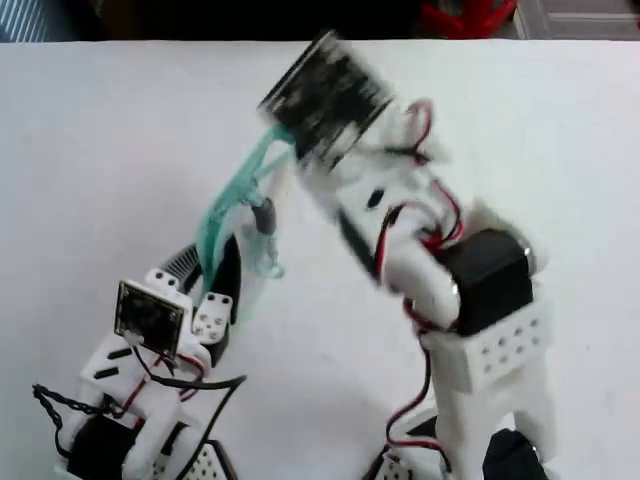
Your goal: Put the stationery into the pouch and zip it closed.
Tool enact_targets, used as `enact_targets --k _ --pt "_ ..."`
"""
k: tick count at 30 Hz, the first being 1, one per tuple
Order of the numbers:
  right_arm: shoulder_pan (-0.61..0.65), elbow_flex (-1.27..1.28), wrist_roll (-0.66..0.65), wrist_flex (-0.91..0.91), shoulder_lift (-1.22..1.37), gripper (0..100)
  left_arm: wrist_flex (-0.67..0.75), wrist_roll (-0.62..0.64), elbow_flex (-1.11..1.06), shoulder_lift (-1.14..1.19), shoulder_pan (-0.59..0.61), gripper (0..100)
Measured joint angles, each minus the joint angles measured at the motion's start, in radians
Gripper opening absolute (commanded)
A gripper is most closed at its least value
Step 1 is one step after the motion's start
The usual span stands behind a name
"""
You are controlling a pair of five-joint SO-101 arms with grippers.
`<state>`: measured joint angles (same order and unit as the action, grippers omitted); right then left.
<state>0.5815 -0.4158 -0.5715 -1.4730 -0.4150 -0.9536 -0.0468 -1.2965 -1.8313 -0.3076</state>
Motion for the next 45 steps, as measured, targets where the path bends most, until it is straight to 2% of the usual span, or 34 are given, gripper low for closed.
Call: enact_targets --k 2,5,7,12,19,23,32,34,37,39,45 --pt "0.017 0.005 0.051 -0.110 -0.002 18.7 0.000 0.000 0.000 -0.002 -0.002 2" --pt "0.031 0.074 0.210 -0.164 -0.005 18.7 0.000 0.000 0.000 -0.002 0.000 2" --pt "0.054 0.157 0.278 -0.167 -0.009 18.8 0.000 0.000 0.000 -0.002 0.000 2" --pt "0.106 0.384 0.345 -0.087 -0.054 22.8 0.000 0.000 0.000 -0.002 0.000 2" --pt "0.173 0.618 0.328 0.080 -0.304 22.7 0.000 0.000 0.000 -0.002 0.000 2" --pt "0.175 0.735 0.327 0.196 -0.308 22.6 0.000 0.000 0.000 -0.002 0.000 2" --pt "0.176 0.750 0.327 0.336 -0.242 22.1 0.000 0.000 0.000 -0.002 0.000 2" --pt "0.178 0.753 0.327 0.359 -0.235 16.7 0.000 0.000 0.000 -0.002 0.000 2" --pt "0.176 0.763 0.327 0.388 -0.232 1.1 0.000 0.000 0.000 -0.002 0.000 2" --pt "0.176 0.770 0.327 0.410 -0.230 3.3 0.000 0.000 0.000 -0.002 0.000 2" --pt "0.138 0.770 0.313 0.414 -0.249 1.8 0.000 0.000 -0.006 -0.002 0.000 2"
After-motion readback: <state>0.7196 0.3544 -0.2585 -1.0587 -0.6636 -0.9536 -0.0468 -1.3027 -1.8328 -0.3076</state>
